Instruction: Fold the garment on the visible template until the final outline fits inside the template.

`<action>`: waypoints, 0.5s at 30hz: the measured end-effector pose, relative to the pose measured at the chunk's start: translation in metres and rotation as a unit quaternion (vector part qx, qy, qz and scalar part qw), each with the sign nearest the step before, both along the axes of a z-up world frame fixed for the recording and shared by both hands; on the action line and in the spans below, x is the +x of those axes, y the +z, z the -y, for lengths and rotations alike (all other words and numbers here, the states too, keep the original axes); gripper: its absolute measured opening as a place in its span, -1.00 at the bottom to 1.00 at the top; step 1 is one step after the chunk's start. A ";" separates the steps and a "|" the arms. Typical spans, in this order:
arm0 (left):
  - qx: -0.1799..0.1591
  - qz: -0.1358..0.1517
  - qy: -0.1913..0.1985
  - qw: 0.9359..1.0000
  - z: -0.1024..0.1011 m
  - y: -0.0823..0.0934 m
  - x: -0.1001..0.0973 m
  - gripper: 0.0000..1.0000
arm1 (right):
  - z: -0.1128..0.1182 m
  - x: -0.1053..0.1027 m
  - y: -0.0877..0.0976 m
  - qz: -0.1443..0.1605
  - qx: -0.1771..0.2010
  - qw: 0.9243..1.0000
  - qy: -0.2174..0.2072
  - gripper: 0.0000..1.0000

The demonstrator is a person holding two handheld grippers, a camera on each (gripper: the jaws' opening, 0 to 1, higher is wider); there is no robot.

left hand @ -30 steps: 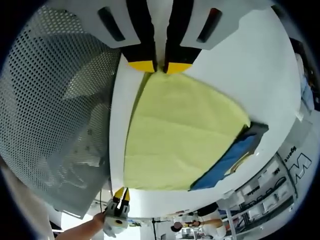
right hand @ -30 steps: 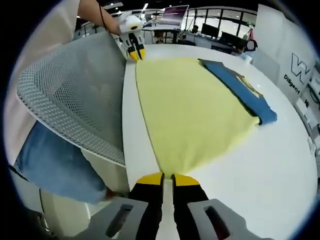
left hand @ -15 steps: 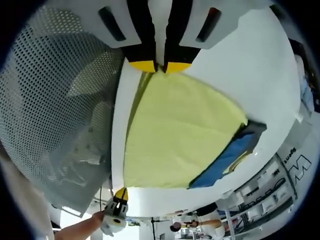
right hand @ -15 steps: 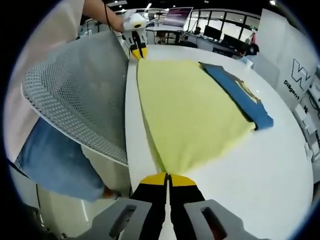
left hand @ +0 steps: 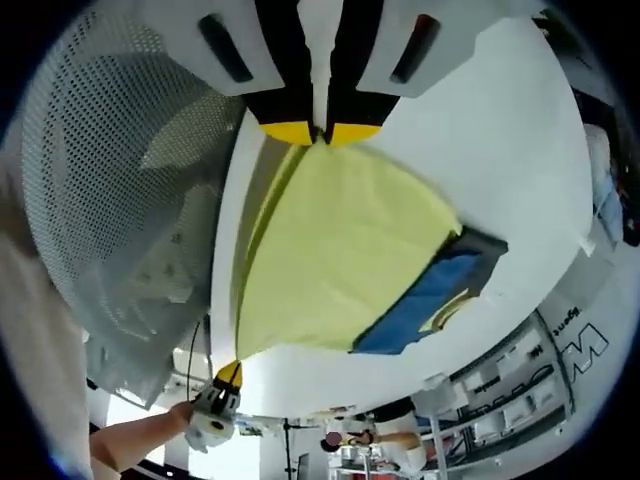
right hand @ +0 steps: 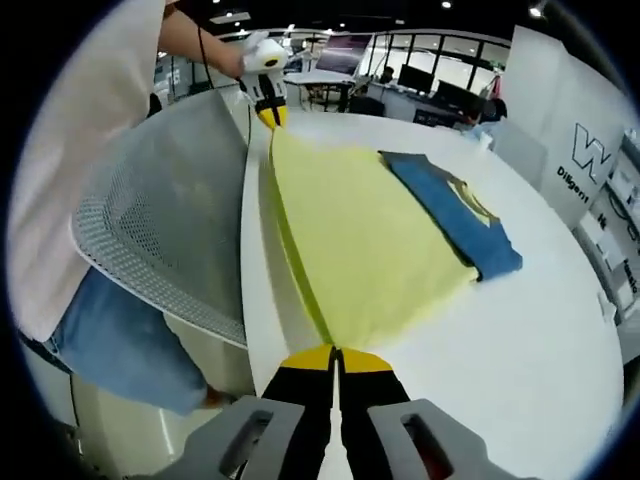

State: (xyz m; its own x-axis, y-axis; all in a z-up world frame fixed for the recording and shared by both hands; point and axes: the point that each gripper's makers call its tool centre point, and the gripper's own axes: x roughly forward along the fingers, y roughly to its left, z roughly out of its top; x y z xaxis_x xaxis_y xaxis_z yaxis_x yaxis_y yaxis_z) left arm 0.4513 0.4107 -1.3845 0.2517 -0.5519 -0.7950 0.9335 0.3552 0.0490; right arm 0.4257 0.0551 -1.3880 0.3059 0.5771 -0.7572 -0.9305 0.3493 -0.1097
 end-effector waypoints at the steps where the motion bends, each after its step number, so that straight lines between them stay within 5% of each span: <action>1: -0.001 0.001 0.001 1.000 0.000 0.000 0.000 -0.97 | 0.000 0.000 -0.001 0.000 0.000 1.000 0.000 -1.00; 15: -0.009 0.007 0.013 1.000 -0.003 0.014 0.013 -0.99 | 0.007 0.018 0.020 0.017 0.010 1.000 -0.015 -1.00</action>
State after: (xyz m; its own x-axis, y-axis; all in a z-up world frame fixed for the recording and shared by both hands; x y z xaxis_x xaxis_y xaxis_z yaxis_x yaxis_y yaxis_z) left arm 0.4646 0.4137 -1.3701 0.2766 -0.5602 -0.7808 0.9235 0.3795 0.0548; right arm 0.4433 0.0478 -1.3678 0.3482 0.5818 -0.7350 -0.9157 0.3787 -0.1340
